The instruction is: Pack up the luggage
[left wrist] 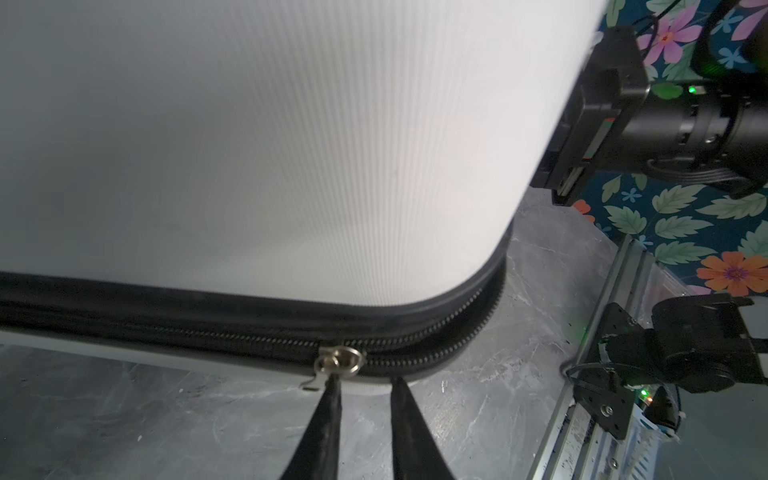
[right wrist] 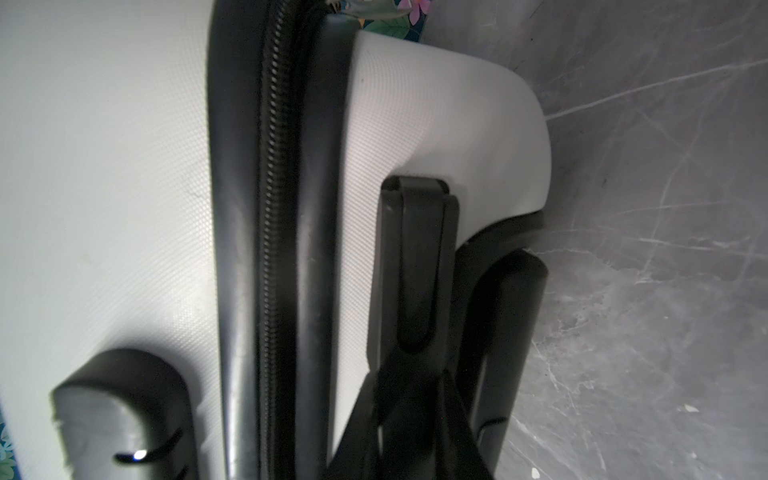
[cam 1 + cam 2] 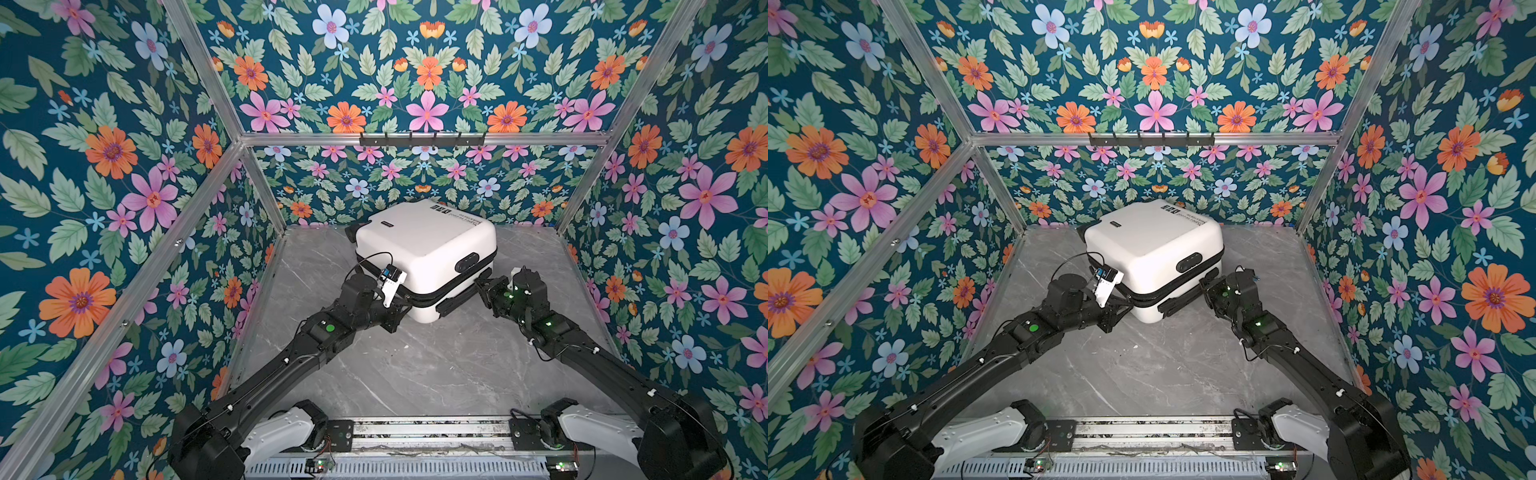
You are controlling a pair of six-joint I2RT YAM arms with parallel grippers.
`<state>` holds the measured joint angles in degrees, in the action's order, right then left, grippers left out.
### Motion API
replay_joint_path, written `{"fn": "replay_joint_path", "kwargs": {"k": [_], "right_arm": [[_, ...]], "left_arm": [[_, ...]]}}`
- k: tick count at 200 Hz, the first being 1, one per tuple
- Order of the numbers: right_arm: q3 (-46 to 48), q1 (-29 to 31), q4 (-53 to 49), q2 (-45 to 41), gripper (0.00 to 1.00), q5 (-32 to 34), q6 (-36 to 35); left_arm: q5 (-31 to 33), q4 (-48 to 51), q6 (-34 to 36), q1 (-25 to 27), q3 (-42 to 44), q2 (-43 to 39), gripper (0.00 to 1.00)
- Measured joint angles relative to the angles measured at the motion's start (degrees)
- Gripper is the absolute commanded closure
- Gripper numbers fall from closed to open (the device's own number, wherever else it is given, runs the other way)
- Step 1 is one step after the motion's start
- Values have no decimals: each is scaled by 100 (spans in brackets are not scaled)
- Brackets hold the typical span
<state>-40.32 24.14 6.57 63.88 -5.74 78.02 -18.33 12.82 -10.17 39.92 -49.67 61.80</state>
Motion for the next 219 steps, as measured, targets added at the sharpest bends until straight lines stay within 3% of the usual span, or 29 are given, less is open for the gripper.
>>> {"fn": "replay_joint_path", "kwargs": {"k": [59, 123, 205, 219], "right_arm": [[0, -7, -9, 24, 100, 101, -9], [0, -4, -11, 24, 100, 125, -4], [0, 2, -11, 0, 100, -37, -4], [0, 2, -11, -11, 100, -57, -4]], "left_arm": [[-44, -74, 0, 4, -2, 129, 80], [254, -138, 2, -2, 22, 166, 100], [769, 4, 24, -17, 70, 105, 100], [767, -17, 24, -17, 70, 107, 95]]}}
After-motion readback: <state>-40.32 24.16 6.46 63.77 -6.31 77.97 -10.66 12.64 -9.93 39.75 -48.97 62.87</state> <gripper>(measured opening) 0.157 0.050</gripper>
